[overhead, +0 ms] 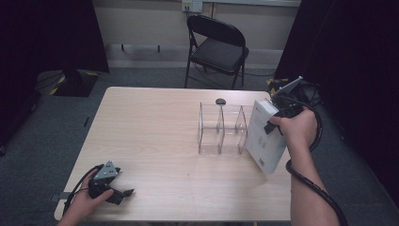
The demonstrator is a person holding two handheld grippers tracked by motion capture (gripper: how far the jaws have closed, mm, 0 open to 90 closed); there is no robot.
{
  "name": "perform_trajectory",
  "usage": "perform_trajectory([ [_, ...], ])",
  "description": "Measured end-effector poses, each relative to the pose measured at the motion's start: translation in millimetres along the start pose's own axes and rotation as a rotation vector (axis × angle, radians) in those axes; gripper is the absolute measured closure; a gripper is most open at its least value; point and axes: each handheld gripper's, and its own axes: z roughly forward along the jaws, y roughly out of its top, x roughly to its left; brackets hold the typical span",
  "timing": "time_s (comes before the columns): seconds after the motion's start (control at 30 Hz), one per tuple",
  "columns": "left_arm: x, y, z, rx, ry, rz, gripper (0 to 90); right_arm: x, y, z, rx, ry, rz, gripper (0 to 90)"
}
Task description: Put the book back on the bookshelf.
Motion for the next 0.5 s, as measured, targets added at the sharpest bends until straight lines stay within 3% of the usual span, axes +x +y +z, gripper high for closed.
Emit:
perform_trajectory([
  [0.5,0.4,0.1,-0.1,0.001,0.002,0.006,0.0,1.5,9.4,8.2,-0.015,-0.007,0.006,52.1],
])
